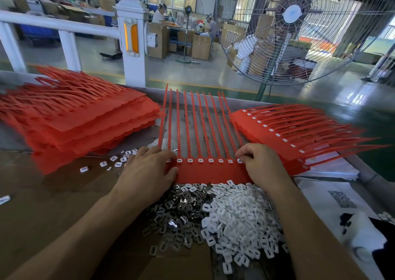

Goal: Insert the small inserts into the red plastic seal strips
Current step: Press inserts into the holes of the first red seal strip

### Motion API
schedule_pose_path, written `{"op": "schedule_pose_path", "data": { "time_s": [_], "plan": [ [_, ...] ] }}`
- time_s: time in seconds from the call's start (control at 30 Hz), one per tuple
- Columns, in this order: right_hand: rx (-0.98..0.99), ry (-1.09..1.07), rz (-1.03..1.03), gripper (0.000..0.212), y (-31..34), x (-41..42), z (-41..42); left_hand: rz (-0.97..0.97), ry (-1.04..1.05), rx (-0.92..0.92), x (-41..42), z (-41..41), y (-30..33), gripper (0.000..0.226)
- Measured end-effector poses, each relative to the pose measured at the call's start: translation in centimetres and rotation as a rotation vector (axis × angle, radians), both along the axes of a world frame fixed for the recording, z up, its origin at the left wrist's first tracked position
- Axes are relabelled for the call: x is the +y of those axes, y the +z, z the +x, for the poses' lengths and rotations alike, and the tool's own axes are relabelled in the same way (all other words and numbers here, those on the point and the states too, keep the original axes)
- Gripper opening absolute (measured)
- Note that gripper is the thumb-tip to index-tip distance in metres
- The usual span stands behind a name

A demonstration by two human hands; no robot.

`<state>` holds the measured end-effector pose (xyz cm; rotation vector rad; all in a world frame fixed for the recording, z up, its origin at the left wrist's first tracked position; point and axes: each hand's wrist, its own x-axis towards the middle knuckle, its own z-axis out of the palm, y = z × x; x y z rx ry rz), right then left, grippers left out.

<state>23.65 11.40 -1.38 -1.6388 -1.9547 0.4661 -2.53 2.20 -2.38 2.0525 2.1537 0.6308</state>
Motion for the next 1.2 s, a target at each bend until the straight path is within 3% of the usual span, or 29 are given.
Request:
{"op": "schedule_pose_path", "data": {
  "time_s": [0.33, 0.8, 1.07, 1.2],
  "plan": [
    [0.037, -0.038, 0.050, 0.020, 0.2, -0.6, 0.5, 0.012, -0.007, -0.014, -0.1, 0.0, 0.1, 0.039],
    [-0.288, 0.023, 0.009, 0.038, 0.7, -1.6, 0.2, 0.014, -0.003, -0.014, -0.1, 0.1, 0.1, 0.040],
    [-0.258, -0.018, -0.047, 0.041, 0.9, -1.7, 0.3, 0.006, 0.002, -0.014, -0.1, 0.0, 0.0, 0.040],
    [-0.165, 0.004, 0.015, 0.032, 0.3, -2.2, 0.9, 0.013, -0.002, -0.032, -0.1, -0.1, 0.0, 0.038]
  ]
}}
